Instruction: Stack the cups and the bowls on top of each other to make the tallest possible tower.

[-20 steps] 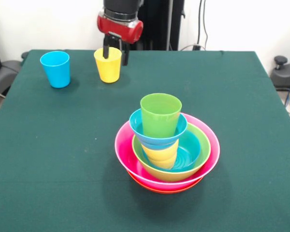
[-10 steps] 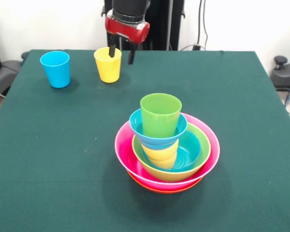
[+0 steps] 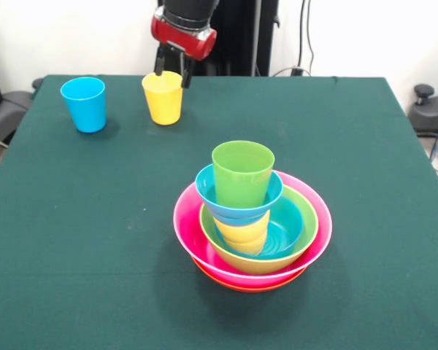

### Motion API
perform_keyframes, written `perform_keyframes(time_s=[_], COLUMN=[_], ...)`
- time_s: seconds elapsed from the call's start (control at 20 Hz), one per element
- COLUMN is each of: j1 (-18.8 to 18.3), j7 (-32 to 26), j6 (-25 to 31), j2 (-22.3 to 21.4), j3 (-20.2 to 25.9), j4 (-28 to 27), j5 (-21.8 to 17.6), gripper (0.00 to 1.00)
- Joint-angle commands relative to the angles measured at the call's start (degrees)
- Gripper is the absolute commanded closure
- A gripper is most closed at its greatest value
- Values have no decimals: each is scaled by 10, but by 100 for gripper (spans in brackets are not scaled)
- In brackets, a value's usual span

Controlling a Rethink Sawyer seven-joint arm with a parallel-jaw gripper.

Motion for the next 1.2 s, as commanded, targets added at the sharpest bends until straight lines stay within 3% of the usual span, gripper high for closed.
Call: perform_keyframes(time_s=[0.05, 0.6, 1.2], j1=[18, 16, 11], j7=[57, 63, 53], j6=[-51, -117, -122], j2=[45, 89, 93], j3=[3, 28, 29], j4=[3, 7, 15], j5=[-14, 3, 4], gripper=[0, 0, 0])
